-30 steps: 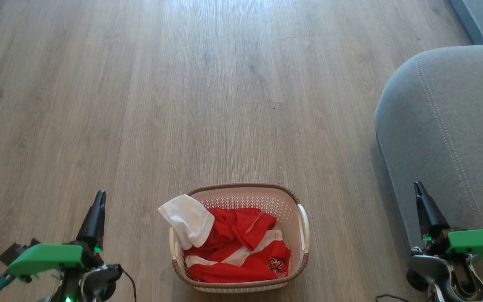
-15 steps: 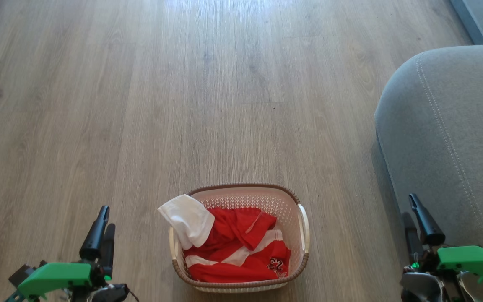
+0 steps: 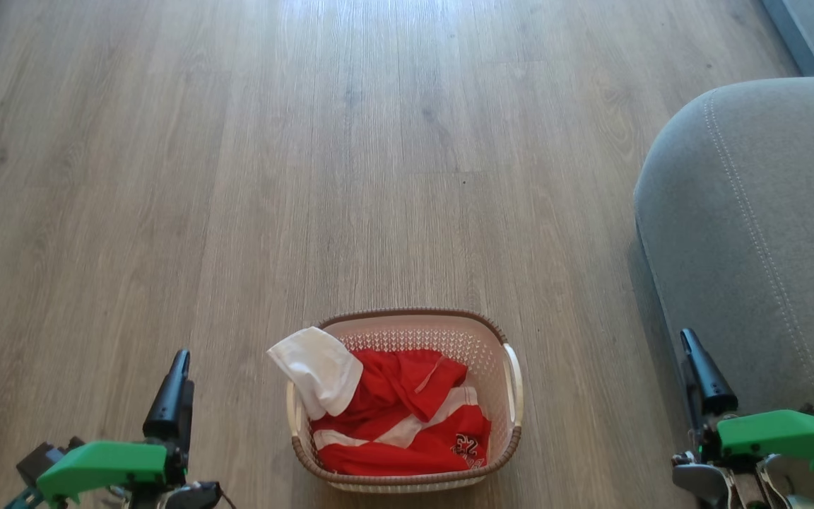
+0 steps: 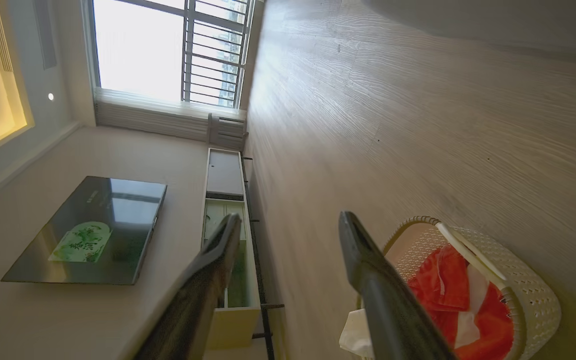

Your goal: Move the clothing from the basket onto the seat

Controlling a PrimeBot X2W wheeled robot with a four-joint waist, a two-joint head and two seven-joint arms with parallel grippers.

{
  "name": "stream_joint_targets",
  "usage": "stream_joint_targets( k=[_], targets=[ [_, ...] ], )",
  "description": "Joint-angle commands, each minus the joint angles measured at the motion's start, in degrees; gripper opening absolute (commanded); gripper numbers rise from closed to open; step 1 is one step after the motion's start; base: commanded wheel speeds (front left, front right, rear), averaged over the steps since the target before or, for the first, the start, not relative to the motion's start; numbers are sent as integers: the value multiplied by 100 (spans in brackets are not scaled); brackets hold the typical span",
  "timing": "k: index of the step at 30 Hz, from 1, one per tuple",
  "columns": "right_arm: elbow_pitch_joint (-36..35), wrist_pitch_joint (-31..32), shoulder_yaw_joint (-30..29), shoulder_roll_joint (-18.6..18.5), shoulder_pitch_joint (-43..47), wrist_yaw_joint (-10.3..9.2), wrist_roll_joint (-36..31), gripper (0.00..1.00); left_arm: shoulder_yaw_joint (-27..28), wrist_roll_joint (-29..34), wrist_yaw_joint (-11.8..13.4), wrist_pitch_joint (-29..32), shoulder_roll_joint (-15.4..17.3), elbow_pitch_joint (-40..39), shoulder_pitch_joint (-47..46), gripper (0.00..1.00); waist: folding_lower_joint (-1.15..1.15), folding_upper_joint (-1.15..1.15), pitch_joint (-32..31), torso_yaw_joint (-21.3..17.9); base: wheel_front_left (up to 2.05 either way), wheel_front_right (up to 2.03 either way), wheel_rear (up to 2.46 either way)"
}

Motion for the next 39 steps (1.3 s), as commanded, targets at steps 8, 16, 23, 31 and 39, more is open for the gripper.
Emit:
stream_joint_targets(
  k=[8,16,23,31,39],
  targets=[
    [-277,-179,10,-42,-316,1,-1075,100,59,836,8,-177,40,-156,-319,100,0,0,2,5,0,0,0],
    [-391,-314,215,-63,-371,1,-2118,100,15,1503,59,-310,43,-254,-318,100,0,0,14,6,0,0,0],
    [-415,-432,383,-121,-428,1,-2796,100,-37,2097,100,-428,46,-340,-319,100,0,0,15,14,0,0,0],
    [-409,-567,561,-174,-484,1,-3465,100,-71,2770,153,-562,49,-440,-318,100,0,0,18,23,0,0,0],
    [-355,-702,724,-195,-546,1,-4077,100,-91,3463,173,-696,53,-523,-316,100,0,0,23,7,0,0,0]
  ],
)
